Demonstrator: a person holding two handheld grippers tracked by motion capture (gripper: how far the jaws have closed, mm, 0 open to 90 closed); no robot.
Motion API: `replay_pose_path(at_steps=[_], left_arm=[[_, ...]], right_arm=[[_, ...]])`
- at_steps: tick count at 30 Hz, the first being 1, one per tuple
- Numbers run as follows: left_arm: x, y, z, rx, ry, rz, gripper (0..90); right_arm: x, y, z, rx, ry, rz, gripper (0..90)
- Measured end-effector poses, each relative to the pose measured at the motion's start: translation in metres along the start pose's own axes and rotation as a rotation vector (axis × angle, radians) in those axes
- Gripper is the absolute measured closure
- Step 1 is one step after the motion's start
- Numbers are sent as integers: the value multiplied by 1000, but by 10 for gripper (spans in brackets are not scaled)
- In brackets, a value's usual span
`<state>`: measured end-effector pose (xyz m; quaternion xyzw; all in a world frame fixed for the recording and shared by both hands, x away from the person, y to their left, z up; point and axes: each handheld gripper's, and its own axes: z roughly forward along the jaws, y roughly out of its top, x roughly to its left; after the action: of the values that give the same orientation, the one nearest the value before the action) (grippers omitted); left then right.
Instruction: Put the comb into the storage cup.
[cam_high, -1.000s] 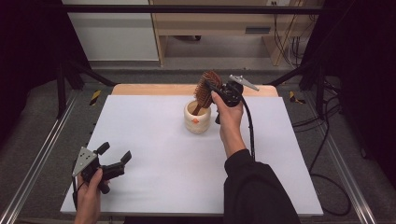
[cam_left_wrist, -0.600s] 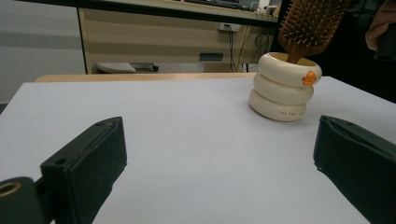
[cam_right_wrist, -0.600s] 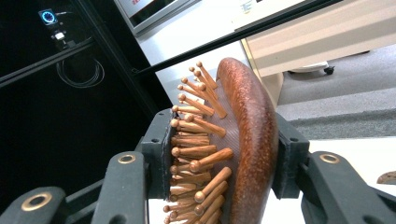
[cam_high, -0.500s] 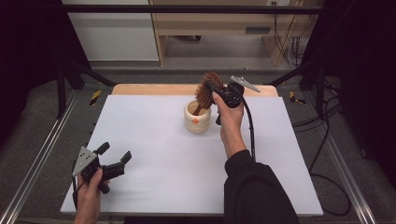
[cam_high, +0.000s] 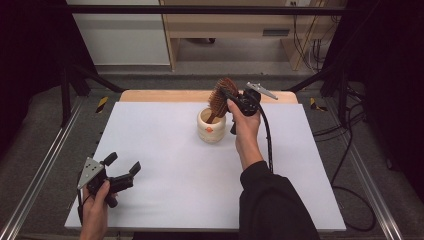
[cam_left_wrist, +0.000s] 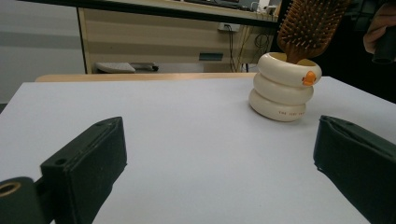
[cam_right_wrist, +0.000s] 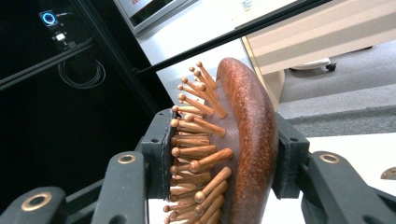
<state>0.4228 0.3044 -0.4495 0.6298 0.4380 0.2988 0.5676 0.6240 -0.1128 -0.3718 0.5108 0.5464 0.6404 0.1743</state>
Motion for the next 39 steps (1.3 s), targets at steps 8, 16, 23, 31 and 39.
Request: replay_pose_path(at_steps=[8, 16, 23, 31, 39], left_arm=[[0, 0, 0, 0, 0, 0, 28], [0, 0, 0, -1, 1, -2, 28], [2, 0, -1, -2, 5, -5, 28], [1, 0, 0, -2, 2, -5, 28], [1, 0, 0, -2, 1, -5, 28]], right_arm=[[-1, -1, 0, 3, 0, -2, 508], [-3, -2, 1, 2, 0, 6, 507], [-3, -3, 1, 5, 3, 12, 507], [-4, -4, 1, 5, 0, 24, 506], [-7, -4, 1, 6, -3, 30, 504]])
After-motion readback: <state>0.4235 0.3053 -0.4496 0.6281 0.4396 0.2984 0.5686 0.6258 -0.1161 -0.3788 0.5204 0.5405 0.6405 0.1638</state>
